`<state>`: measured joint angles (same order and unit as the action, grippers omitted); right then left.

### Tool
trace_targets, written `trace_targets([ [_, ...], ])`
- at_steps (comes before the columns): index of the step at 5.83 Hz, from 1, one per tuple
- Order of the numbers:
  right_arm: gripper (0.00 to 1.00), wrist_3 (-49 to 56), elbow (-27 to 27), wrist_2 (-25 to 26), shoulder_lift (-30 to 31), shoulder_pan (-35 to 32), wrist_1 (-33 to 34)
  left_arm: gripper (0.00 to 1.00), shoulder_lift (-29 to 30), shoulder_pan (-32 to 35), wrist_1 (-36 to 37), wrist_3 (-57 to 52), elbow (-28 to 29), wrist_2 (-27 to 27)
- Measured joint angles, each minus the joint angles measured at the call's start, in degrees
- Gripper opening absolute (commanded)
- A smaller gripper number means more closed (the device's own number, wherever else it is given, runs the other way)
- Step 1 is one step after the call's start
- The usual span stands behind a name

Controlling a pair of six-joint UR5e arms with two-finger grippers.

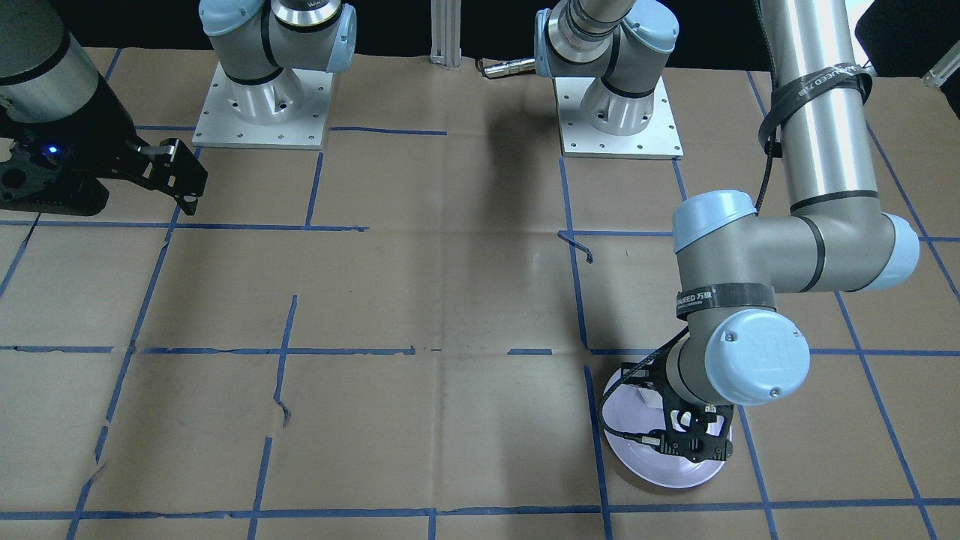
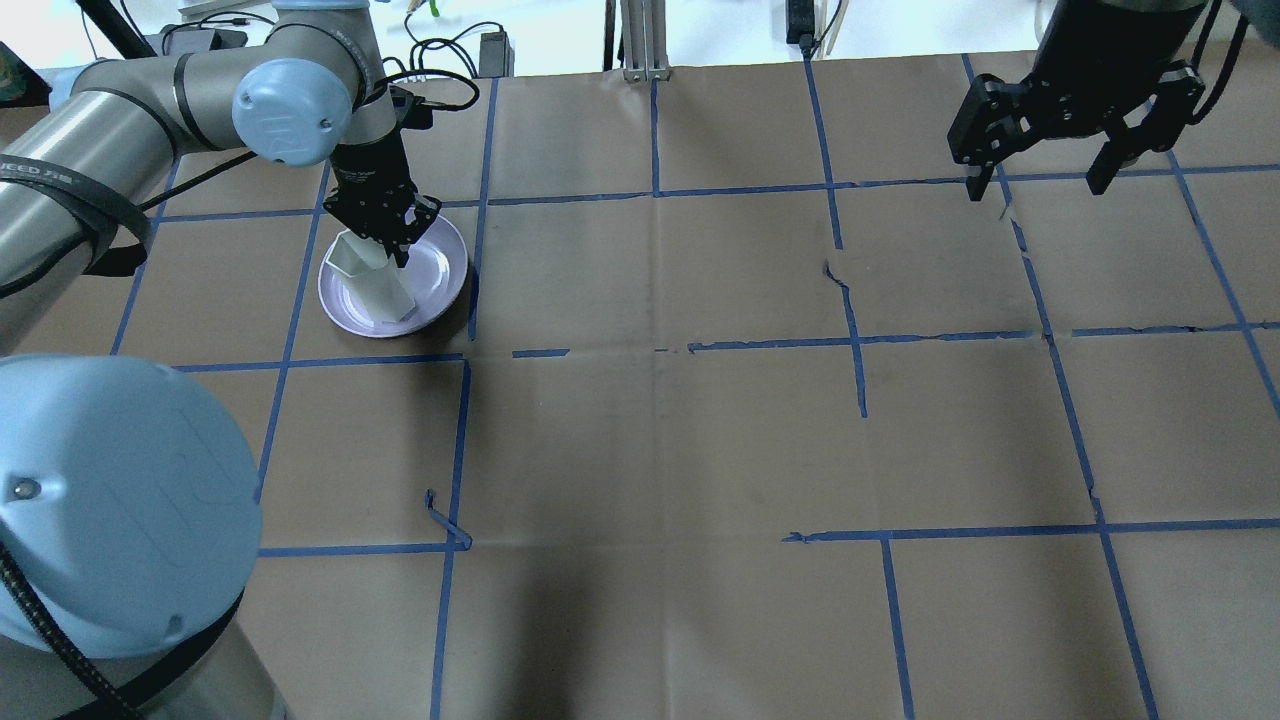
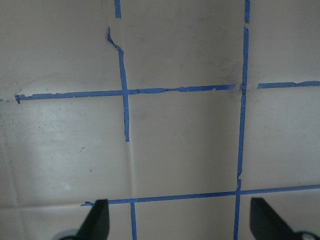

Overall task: Flip cup and place on plate
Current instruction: 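Turn the mug upright and lower it onto the plate with the left gripper, then open the left gripper and raise it away from the mug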

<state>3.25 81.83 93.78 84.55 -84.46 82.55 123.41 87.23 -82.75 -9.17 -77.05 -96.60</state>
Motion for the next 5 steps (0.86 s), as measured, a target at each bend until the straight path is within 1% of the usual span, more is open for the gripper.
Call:
trace_targets([
  [2, 1.00, 0.00, 0.00, 0.00, 0.00, 0.00, 0.05, 0.99, -0.69, 0.01, 1.97, 0.13, 0.51, -0.28],
  [3, 1.00, 0.00, 0.00, 0.00, 0.00, 0.00, 0.04, 0.99, -3.37, 0.08, 0.82, 0.12, 0.91, -0.41],
  [5, 1.00, 0.00, 0.00, 0.00, -0.01, 0.00, 0.05, 0.99, -11.91, 0.57, -6.21, 1.98, 0.54, -0.01],
])
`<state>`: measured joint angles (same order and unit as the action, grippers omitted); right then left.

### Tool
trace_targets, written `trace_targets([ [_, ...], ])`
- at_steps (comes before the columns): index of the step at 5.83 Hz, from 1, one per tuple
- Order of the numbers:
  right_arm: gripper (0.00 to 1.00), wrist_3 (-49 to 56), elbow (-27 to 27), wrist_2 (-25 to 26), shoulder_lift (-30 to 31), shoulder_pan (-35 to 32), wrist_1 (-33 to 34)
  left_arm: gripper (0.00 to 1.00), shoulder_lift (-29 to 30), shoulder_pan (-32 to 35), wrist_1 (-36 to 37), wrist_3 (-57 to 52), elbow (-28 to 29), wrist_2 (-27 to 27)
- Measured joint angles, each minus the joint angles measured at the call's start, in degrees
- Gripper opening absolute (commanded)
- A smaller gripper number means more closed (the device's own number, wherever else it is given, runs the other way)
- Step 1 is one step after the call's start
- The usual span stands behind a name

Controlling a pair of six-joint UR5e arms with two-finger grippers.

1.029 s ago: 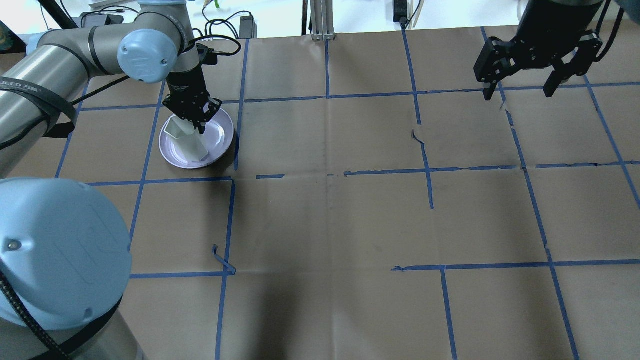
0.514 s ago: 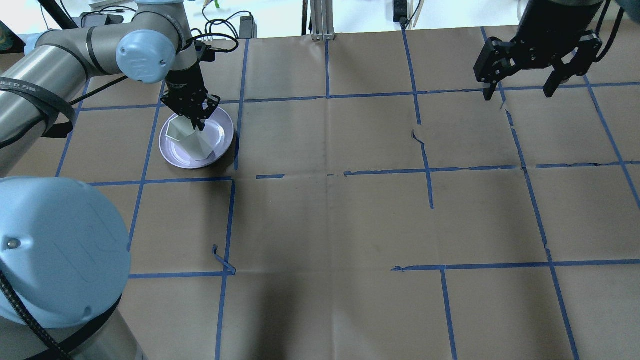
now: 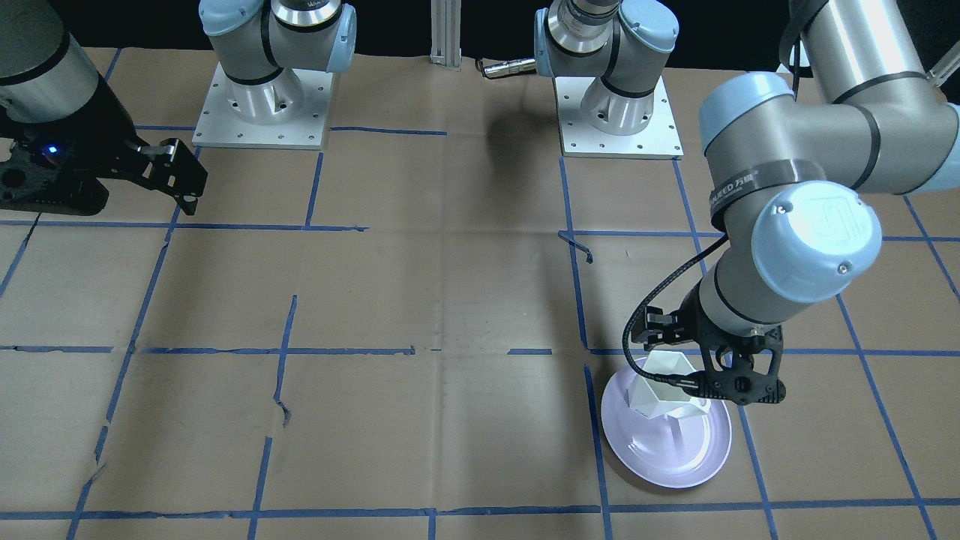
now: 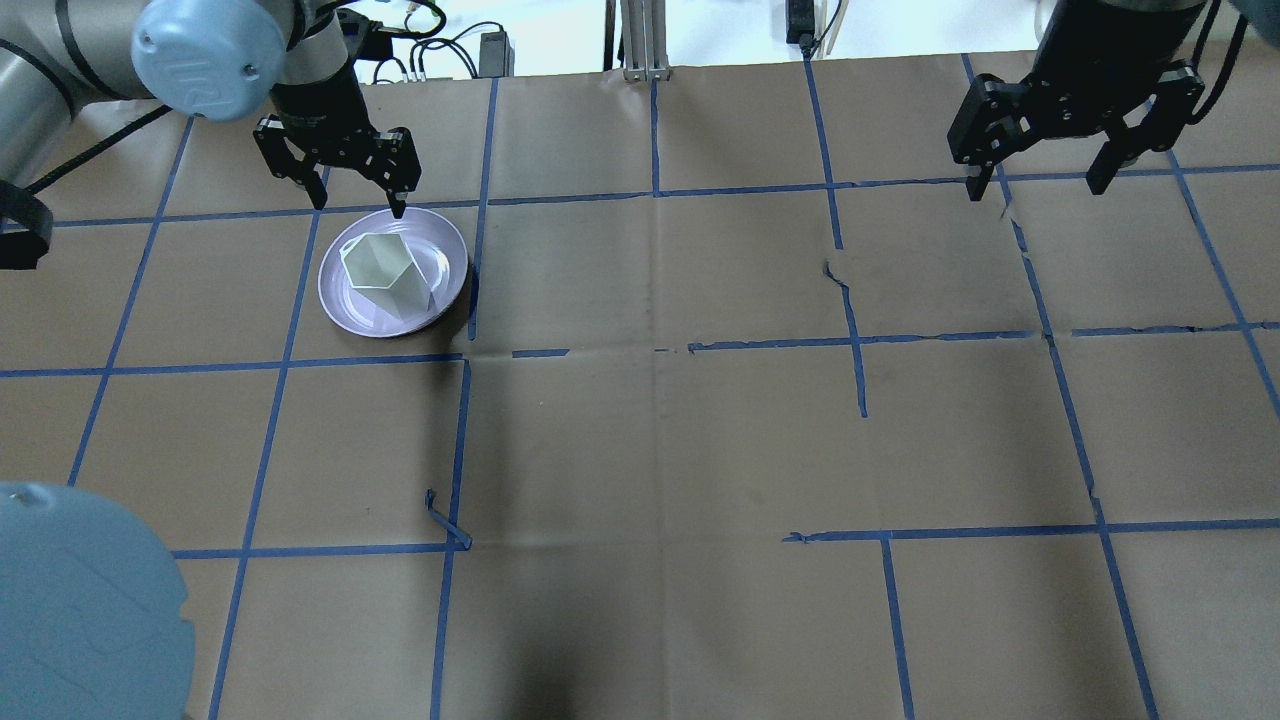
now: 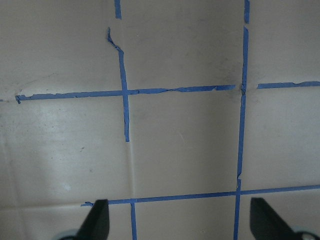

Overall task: Flip cup and place on plate
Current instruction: 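Open the left gripper and raise it away from the mug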

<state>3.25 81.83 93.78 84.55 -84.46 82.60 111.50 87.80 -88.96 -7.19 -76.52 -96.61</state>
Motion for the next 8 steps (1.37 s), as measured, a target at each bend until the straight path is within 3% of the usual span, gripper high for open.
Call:
trace_targets([
  [3, 1.00, 0.00, 0.00, 0.00, 0.01, 0.00, -0.06, 0.99, -9.16, 3.97, -6.52, 7.80, -0.28, 4.65],
  [8, 1.00, 0.00, 0.00, 0.00, 0.00, 0.00, -0.07, 0.99, -12.72, 5.27, -7.79, 8.60, -2.64, 6.48],
])
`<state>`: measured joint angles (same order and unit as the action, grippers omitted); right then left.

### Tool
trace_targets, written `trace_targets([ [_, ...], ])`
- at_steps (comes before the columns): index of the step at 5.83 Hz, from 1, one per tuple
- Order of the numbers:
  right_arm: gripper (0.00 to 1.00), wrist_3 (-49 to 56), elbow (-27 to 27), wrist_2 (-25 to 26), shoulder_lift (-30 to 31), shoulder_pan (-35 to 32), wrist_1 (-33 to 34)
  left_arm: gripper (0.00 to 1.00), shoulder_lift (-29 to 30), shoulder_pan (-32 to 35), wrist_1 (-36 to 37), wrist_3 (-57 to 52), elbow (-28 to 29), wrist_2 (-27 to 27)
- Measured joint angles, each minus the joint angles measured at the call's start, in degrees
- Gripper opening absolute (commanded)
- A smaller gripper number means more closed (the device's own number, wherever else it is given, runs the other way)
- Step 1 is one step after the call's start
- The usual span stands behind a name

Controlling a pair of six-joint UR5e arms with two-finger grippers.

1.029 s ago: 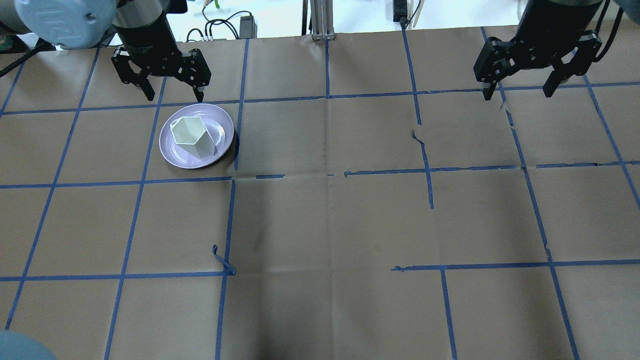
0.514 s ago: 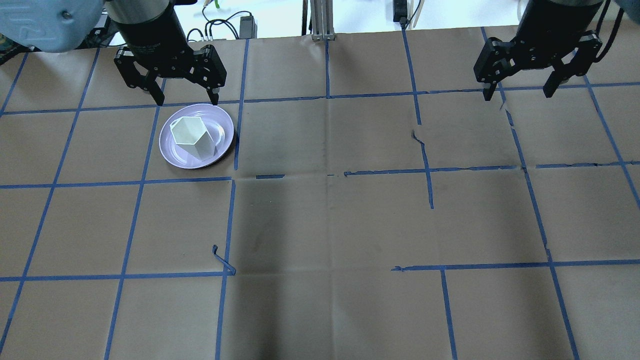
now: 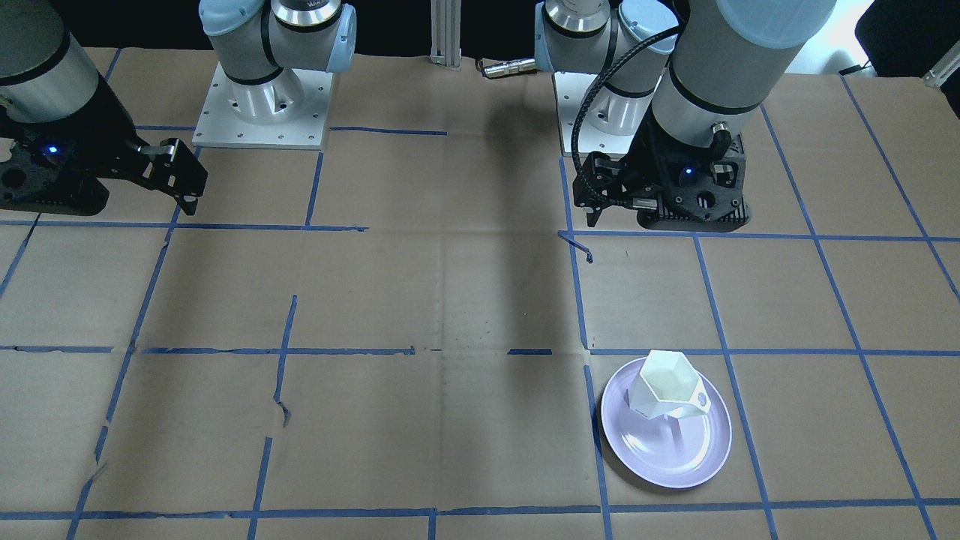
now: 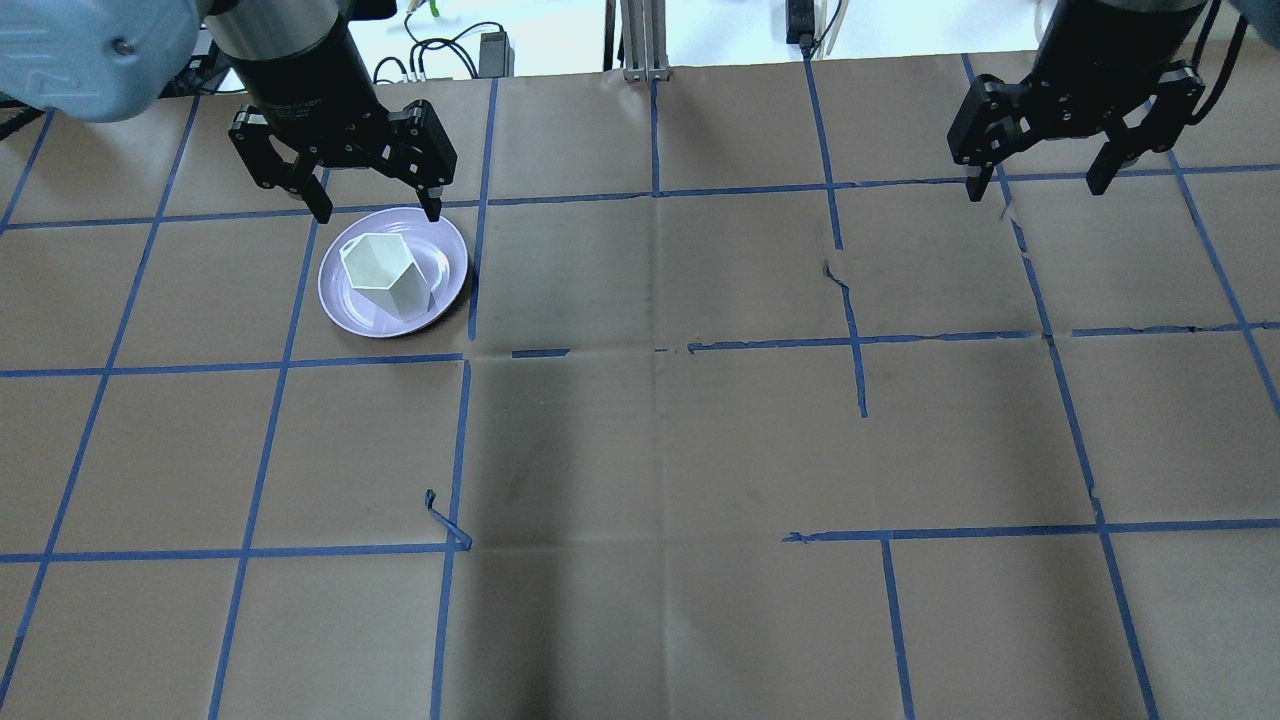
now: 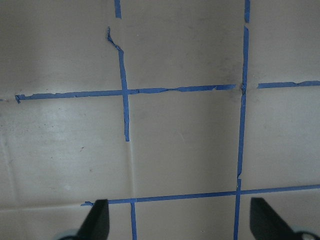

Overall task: Flip cup and place on plate
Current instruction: 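Open the left gripper and raise it away from the mug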

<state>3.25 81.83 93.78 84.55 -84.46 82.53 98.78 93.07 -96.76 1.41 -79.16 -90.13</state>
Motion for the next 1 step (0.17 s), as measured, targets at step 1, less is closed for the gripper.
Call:
trace_targets([
  [1, 1.00, 0.00, 0.00, 0.00, 0.00, 0.00, 0.00, 0.99, -0.09, 0.00, 0.05, -0.03, -0.02, 0.37],
])
